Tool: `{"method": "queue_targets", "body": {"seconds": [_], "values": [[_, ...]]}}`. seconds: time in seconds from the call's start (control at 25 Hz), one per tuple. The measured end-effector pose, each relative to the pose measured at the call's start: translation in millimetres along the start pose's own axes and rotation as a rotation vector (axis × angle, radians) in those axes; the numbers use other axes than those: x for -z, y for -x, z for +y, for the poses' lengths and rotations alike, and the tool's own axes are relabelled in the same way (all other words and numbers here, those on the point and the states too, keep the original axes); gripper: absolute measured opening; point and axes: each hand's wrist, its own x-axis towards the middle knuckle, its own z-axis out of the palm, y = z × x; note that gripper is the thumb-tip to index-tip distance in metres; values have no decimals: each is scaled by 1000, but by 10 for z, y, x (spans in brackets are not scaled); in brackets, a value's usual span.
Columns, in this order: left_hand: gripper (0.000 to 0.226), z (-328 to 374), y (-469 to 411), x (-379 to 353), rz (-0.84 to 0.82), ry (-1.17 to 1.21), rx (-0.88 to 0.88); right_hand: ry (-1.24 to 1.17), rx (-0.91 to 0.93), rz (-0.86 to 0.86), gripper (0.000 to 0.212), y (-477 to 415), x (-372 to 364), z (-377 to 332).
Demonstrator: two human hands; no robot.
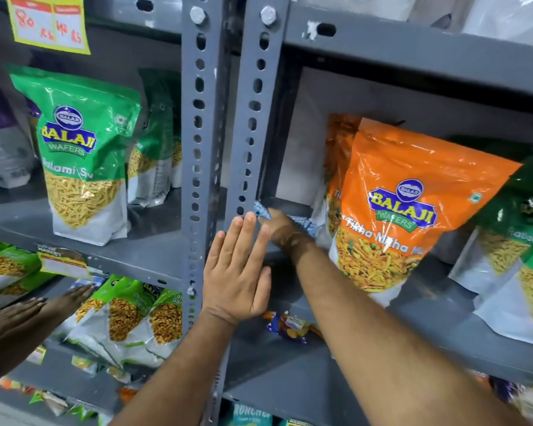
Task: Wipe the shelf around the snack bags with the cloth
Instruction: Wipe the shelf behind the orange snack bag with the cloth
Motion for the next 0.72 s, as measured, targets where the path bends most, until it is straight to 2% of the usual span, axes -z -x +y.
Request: {"method": "queue_targets", "body": {"seconds": [0.2,0.28,0.4,0.64,0.72], "values": [[71,-7,-7,11,-16,-11,5,60,62,1,40,252,-24,-124],[71,-6,-18,12,-25,-9,13,-41,3,68,31,275,81,-296],[72,-2,-5,12,-22,-10,13,-133,-151,174,32,160,236,-412],[74,-18,-13,-14,-14,-16,-13,126,-214,81,50,-396,282,-282],[72,-10,-10,-21,-8,-21,-20,167,-192,46,46,-643,184,-116]]}}
